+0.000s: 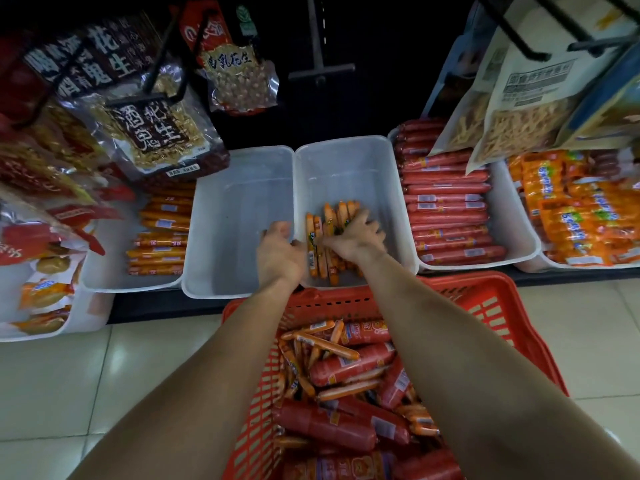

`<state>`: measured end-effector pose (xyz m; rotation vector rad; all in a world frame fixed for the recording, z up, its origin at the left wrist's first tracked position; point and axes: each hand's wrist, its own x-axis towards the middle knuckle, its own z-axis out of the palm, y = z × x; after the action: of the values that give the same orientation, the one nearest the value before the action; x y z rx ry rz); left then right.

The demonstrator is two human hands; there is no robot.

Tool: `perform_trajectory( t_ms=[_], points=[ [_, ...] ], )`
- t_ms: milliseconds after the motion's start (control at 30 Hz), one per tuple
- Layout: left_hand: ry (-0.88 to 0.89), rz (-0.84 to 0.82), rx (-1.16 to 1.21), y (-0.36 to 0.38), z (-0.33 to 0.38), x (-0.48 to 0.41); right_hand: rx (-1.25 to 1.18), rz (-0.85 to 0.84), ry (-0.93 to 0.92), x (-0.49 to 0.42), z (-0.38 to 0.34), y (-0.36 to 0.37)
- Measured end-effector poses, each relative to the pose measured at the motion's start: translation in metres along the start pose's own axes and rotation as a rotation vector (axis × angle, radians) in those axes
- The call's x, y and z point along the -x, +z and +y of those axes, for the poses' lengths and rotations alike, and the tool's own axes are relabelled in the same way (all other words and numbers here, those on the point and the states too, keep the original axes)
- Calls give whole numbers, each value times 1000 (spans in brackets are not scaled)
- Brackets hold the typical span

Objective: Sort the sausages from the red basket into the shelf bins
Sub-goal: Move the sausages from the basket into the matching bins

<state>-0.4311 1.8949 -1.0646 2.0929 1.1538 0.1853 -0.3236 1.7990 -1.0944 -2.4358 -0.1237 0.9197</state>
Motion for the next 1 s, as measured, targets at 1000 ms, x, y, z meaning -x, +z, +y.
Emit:
perform_trajectory(
  t_ms=[1000],
  points=[
    [2,-153,272,-12,-24,-18,654,-53,-430,-37,-9,12]
  ],
)
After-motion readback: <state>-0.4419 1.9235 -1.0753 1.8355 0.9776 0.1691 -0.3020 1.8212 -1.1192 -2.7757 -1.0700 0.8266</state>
